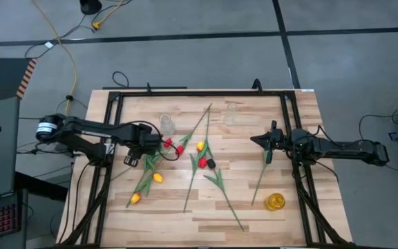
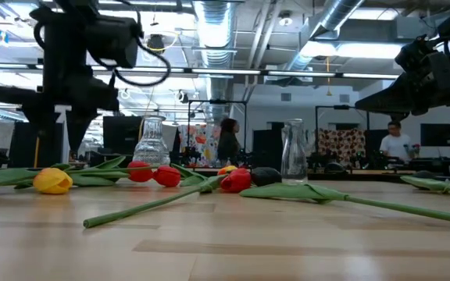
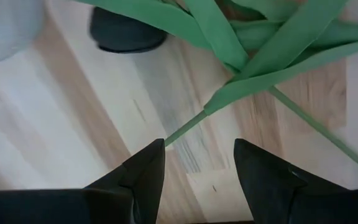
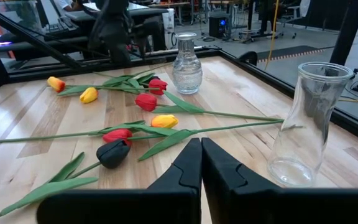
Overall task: Sort flowers into vase by color
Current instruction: Put the left yellow tulip into the left transparent vase
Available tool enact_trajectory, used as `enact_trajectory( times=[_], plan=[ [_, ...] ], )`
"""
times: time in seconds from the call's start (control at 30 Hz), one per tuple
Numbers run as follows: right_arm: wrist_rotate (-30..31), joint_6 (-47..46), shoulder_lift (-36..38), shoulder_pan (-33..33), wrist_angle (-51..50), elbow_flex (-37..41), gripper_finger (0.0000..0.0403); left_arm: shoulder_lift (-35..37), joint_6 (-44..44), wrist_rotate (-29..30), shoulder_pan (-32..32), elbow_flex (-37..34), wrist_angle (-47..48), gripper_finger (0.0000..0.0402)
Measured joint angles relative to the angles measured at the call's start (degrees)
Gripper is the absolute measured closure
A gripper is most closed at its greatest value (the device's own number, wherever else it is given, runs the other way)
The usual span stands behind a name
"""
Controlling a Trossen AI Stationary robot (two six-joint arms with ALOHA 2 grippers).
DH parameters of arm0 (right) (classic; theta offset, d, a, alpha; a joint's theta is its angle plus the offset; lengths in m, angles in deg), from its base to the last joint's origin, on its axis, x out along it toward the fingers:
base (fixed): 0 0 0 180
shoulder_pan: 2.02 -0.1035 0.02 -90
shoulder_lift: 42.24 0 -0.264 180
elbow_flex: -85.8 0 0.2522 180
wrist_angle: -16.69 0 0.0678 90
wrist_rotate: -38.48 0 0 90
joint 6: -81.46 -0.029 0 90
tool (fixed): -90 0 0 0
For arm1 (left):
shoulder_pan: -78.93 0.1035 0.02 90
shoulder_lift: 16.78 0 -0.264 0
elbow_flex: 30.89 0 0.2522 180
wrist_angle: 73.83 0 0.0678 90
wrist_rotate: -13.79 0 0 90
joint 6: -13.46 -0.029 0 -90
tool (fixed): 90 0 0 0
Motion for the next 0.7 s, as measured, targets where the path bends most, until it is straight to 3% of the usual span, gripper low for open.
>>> enact_trajectory(
  times=[0.7],
  plan=[
    [-0.04,-0.01,0.01,0.00,-0.06,-0.01,0.0367,-12.49,-4.68,0.44,0.00,0.00,-6.07,0.0221]
  ],
)
